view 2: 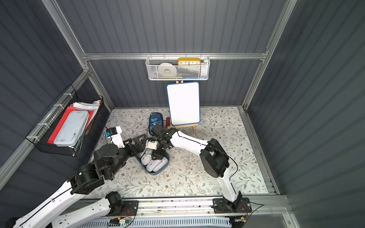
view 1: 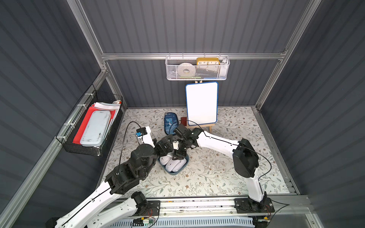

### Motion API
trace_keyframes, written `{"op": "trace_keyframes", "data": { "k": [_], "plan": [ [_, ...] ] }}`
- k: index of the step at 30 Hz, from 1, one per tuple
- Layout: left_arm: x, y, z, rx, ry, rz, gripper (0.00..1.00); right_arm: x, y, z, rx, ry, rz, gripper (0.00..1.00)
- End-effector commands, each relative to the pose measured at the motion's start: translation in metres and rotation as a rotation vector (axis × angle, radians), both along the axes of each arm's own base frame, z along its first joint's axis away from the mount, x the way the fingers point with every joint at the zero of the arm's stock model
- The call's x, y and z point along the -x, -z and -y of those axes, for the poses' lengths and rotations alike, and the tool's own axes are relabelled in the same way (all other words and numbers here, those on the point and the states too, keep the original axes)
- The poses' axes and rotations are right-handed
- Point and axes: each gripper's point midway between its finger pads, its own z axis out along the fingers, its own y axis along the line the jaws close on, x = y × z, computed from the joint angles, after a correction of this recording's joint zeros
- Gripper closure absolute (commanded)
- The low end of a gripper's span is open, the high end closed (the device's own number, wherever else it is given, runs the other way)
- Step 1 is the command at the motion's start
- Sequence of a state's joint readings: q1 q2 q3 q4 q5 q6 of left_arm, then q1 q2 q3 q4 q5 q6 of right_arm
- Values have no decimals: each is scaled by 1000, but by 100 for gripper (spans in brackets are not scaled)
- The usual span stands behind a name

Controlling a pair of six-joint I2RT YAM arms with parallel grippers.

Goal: Put the mouse in the storage box
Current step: Place the mouse in the storage box.

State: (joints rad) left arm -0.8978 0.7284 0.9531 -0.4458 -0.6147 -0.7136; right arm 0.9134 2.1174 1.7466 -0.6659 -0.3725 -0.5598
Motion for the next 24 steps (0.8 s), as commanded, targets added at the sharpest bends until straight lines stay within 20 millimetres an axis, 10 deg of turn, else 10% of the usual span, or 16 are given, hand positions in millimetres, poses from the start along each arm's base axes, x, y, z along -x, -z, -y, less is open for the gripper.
{"op": "trace_keyframes", "data": {
  "k": [1,14,24],
  "plan": [
    [0,-1,-3,3,-15,-5,1,16,-4,-15,-7,-9,-18,46],
    [-5,6,4,-18,-18,-19,1,14,-17,-5,9,35,34,1],
    [-70,23,40,76,115,128,1,-14,-73,87,-267,420,76,1]
  ]
}}
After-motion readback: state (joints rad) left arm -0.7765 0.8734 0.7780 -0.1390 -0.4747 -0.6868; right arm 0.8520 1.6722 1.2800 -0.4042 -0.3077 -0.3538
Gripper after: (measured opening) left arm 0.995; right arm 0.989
